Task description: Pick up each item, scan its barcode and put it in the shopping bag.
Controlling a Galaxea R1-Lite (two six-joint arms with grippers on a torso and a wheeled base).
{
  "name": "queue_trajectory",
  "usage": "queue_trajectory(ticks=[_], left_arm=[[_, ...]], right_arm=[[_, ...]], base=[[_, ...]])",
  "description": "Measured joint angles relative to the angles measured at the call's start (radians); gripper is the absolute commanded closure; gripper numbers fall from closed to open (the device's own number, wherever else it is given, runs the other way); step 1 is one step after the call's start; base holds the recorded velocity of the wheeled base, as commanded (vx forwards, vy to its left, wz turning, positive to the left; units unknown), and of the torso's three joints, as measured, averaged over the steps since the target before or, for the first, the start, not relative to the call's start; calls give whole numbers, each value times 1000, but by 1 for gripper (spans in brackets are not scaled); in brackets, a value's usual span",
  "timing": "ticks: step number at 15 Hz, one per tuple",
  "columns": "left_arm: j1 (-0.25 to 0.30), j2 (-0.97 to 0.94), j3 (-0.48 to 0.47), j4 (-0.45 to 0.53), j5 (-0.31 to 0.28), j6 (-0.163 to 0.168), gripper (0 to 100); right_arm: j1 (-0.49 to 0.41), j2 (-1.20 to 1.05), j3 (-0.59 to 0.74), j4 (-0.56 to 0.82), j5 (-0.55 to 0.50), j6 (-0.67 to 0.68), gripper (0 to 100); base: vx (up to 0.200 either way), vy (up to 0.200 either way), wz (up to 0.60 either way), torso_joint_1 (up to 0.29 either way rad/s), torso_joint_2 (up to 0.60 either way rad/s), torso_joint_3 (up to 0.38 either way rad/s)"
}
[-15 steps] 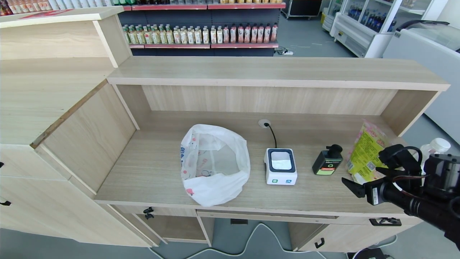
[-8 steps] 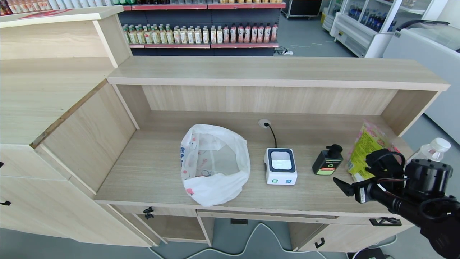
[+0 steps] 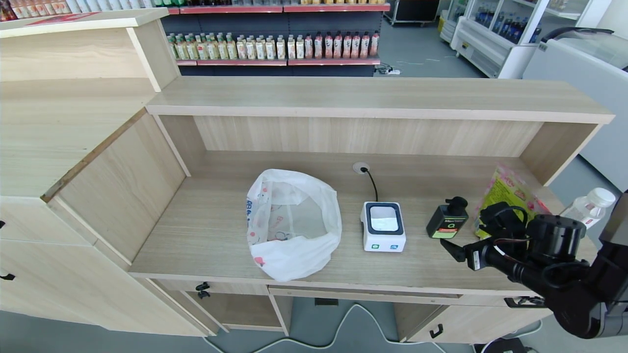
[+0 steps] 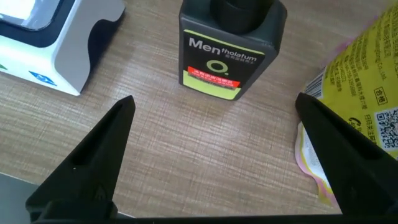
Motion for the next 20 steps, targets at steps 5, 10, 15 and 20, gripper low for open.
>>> queue_trajectory(ticks=[5, 10, 15, 20], left_arm=[[0, 0, 0, 0, 0, 0, 0], [0, 0, 0, 0, 0, 0, 0], [0, 0, 0, 0, 0, 0, 0], [0, 0, 0, 0, 0, 0, 0]], right_arm=[[22, 73, -102, -2, 2, 20, 0], [32, 124, -196, 1, 13, 40, 0], [47, 162, -253, 0, 46, 48, 0], [57, 187, -270, -10, 61, 41, 0]], base=[[0, 0, 0, 0, 0, 0], [0, 0, 0, 0, 0, 0], [0, 0, 0, 0, 0, 0], [0, 0, 0, 0, 0, 0]])
